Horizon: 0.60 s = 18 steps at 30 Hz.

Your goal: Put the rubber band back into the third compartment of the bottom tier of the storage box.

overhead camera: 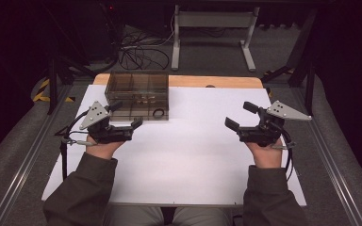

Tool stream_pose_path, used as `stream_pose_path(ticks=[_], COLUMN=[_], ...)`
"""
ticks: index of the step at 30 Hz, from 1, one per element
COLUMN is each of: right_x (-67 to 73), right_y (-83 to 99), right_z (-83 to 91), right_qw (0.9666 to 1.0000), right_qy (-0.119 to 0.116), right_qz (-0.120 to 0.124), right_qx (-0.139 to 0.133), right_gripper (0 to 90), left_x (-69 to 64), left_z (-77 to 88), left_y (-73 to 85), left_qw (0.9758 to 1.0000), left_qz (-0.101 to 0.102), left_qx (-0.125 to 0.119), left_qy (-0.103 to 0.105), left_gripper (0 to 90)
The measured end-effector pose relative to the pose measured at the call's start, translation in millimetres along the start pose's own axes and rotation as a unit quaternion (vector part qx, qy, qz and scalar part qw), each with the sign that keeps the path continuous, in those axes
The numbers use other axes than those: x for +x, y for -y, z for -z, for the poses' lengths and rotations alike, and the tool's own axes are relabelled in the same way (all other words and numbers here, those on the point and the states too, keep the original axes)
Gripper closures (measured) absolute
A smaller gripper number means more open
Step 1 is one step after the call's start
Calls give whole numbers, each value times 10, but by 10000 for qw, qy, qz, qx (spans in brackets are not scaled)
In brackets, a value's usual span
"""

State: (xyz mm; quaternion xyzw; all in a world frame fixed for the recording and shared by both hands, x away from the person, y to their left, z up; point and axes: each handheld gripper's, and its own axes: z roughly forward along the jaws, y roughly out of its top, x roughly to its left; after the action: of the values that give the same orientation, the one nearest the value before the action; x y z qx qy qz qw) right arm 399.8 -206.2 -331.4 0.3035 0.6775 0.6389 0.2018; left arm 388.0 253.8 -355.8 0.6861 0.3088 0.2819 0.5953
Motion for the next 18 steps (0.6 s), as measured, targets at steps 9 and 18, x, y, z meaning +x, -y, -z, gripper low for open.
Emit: stream_pose_path(ticks=[9, 18], right_x=[-10, -21], right_y=[18, 29], right_z=[7, 26], right_qw=[10000, 10000], right_qy=[19, 78], right_qz=[25, -13], right_qx=[-21, -14], right_gripper=[12, 11], left_x=[8, 14], left_z=[155, 308], left_y=[-7, -17], left_qw=[10000, 9998], left_qz=[50, -21], left_qx=[-35, -90], left_qy=[-62, -150], left_gripper=[69, 70])
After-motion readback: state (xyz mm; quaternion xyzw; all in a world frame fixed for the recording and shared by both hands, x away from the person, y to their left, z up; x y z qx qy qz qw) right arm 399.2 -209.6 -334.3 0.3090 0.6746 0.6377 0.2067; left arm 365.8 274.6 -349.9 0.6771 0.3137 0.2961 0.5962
